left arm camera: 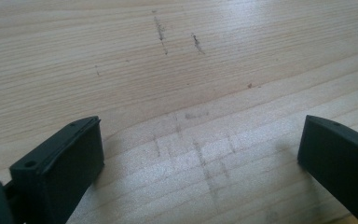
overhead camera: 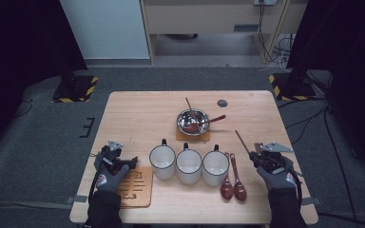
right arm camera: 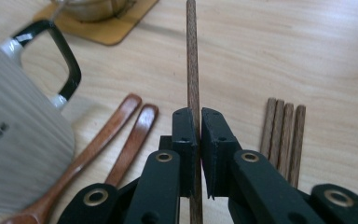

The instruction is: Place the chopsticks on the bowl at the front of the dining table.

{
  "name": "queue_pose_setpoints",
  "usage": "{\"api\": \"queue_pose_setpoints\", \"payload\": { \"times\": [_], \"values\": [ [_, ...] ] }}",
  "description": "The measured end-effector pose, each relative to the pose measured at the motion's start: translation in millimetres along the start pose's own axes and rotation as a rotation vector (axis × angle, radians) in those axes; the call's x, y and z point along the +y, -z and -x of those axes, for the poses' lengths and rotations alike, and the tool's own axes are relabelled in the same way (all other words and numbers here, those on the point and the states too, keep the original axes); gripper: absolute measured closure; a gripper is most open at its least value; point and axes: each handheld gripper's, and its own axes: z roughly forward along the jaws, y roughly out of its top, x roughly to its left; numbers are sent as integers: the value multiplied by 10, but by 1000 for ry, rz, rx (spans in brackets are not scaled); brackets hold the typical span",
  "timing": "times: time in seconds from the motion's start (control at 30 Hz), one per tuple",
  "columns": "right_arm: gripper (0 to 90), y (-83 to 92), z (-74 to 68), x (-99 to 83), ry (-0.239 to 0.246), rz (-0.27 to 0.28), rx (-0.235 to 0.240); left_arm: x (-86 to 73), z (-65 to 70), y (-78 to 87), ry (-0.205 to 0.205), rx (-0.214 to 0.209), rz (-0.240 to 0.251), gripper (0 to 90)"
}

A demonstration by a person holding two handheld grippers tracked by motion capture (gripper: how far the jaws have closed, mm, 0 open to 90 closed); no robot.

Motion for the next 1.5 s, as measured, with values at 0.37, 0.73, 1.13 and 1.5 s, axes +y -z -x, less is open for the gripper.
{"api": "queue_pose_setpoints", "payload": {
  "times": [0.37, 0.73, 1.13, 1.5],
  "values": [
    [845, 83, -43, 294, 9, 71, 10, 0, 0, 0, 0, 0, 0, 0],
    [845, 109, -111, 523, 15, 120, 18, 0, 0, 0, 0, 0, 0, 0],
    [845, 163, -183, 771, 16, 174, 32, 0, 0, 0, 0, 0, 0, 0],
    [845, 164, -295, 1029, 33, 221, 39, 0, 0, 0, 0, 0, 0, 0]
  ]
}}
